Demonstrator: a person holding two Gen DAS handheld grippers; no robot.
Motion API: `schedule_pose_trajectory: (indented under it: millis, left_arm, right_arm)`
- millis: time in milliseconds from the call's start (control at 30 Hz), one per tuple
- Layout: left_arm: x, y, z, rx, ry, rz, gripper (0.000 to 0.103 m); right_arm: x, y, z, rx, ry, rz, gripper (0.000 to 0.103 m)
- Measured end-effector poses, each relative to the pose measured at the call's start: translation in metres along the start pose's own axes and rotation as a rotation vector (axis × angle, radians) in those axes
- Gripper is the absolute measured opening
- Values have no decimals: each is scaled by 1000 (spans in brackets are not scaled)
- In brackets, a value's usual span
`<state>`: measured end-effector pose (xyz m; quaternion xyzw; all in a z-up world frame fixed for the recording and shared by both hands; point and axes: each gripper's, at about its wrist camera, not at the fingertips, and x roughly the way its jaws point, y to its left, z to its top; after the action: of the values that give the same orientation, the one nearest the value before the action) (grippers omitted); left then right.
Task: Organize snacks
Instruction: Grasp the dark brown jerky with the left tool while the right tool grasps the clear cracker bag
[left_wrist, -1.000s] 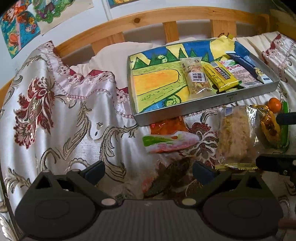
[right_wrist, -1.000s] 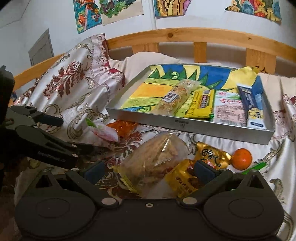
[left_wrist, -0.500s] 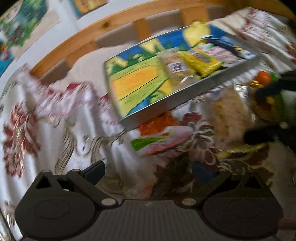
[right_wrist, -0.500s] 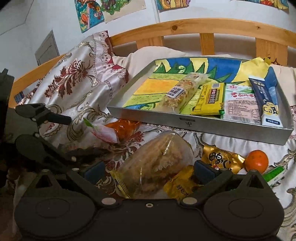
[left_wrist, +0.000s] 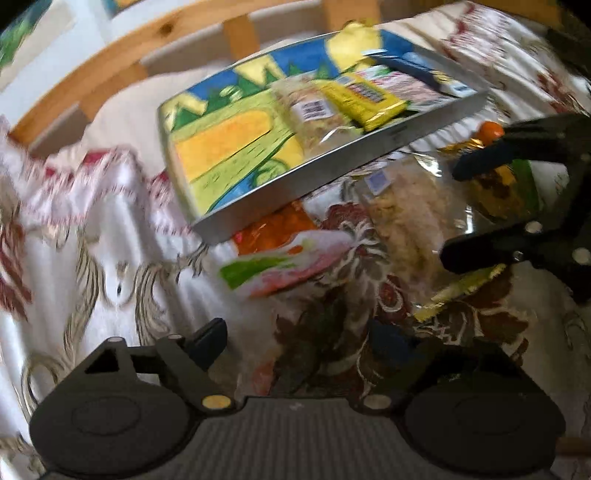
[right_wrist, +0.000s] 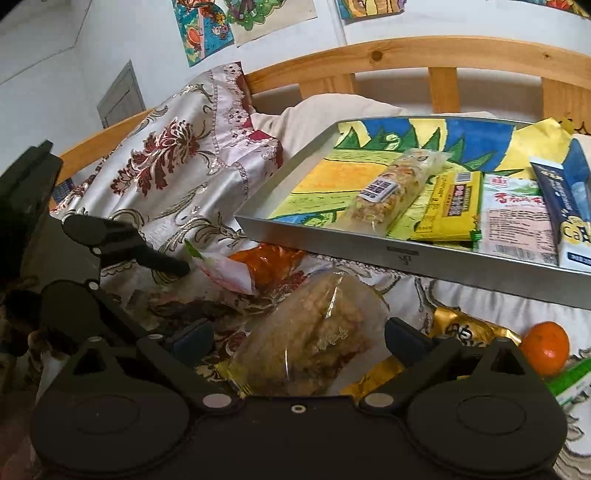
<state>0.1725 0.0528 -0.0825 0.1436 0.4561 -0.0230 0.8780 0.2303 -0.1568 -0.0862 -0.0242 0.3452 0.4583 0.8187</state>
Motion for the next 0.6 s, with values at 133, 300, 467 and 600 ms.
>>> schedule_pose_trajectory:
  millis: [133, 300, 467, 600]
  left_arm:
    - [0, 1, -3, -85, 20, -12, 80]
    - [-4, 1, -3, -174, 46, -14, 70]
    - [-7, -4, 1, -266, 115, 22, 68]
    - [-6, -3, 0, -273, 115, 23, 71]
  right_arm:
    - [4, -4, 2, 1, 16, 4, 98]
    - [1, 6, 6, -31, 51, -63, 98]
    - [6, 10, 4, -16, 86, -30, 94]
    - [13, 7, 4, 10, 94, -32, 89]
